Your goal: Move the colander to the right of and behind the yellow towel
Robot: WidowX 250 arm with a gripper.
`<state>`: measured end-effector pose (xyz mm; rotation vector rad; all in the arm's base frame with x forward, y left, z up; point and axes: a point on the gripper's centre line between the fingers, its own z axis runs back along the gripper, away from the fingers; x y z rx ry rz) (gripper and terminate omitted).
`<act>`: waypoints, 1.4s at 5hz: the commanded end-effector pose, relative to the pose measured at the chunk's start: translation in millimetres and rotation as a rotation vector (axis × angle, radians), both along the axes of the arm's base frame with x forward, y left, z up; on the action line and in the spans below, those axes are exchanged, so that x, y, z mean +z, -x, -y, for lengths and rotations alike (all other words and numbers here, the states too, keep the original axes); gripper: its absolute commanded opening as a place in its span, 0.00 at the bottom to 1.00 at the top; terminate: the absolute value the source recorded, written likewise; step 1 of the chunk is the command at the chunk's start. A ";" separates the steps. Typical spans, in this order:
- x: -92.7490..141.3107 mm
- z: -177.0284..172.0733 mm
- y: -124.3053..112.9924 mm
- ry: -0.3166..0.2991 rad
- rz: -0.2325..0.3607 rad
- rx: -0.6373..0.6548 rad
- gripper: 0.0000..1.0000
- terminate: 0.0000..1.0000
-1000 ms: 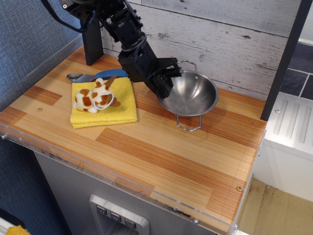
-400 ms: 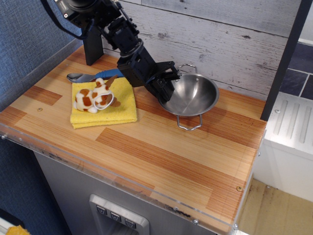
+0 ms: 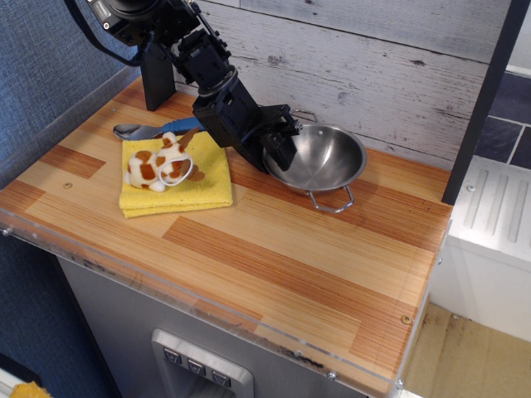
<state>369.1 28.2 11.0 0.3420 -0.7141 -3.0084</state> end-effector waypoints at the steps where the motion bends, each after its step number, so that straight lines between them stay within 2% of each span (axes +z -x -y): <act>1: 24.6 -9.9 -8.6 -0.011 0.060 0.003 1.00 0.00; 2: 41.3 -13.9 -7.5 -0.048 0.069 -0.009 1.00 0.00; 4: 88.3 -21.8 3.0 -0.208 0.069 -0.046 1.00 0.00; 5: 108.9 -18.8 10.3 -0.263 0.071 -0.086 1.00 0.00; 6: 130.0 -3.1 15.6 -0.383 0.123 -0.173 1.00 0.00; 7: 152.8 0.3 20.9 -0.462 0.180 -0.270 1.00 0.00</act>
